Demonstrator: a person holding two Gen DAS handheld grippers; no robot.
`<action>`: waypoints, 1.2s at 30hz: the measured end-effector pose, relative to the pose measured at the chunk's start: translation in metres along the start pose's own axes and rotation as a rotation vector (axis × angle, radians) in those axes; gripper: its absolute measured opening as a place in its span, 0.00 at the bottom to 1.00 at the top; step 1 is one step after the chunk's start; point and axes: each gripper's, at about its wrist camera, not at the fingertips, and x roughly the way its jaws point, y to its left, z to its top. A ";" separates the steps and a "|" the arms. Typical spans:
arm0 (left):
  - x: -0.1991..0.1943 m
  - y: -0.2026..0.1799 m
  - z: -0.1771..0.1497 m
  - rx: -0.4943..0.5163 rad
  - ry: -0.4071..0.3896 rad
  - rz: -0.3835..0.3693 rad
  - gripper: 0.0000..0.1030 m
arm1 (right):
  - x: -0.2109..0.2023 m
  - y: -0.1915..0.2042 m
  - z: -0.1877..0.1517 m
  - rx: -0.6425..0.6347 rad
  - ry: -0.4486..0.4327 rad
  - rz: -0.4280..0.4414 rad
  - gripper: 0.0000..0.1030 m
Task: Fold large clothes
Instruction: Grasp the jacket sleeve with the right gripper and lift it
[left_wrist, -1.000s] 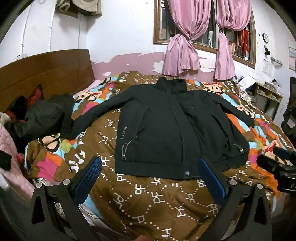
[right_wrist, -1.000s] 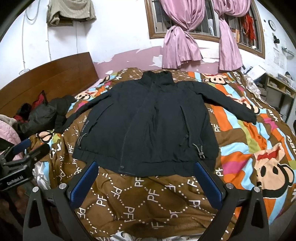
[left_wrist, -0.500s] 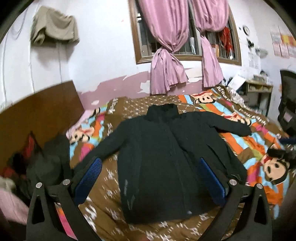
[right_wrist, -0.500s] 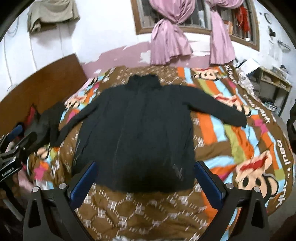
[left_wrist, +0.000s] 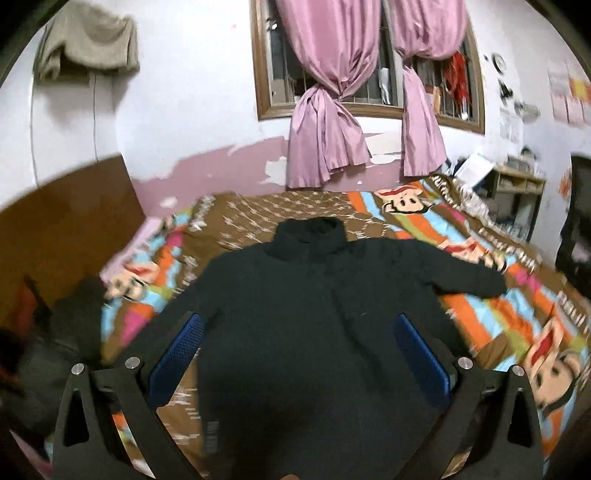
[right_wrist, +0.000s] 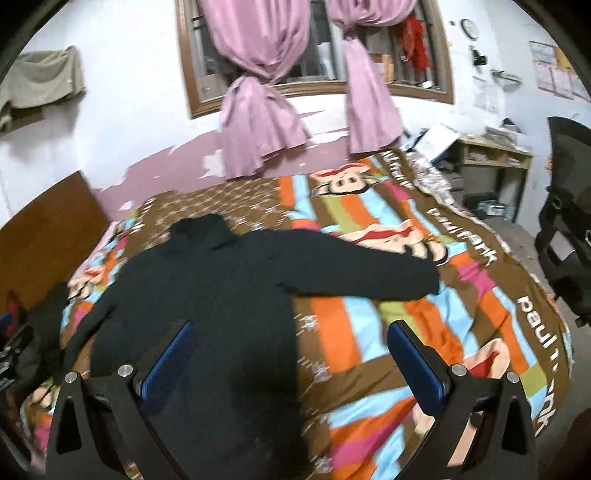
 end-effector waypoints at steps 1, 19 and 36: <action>0.015 -0.001 0.004 -0.030 0.007 -0.023 0.99 | 0.011 -0.006 0.002 -0.007 -0.001 -0.013 1.00; 0.308 -0.102 0.011 0.026 0.163 -0.235 0.99 | 0.258 -0.181 -0.019 0.455 0.102 -0.093 1.00; 0.403 -0.142 -0.029 0.069 0.384 -0.345 0.99 | 0.349 -0.246 -0.056 0.812 0.075 0.067 0.38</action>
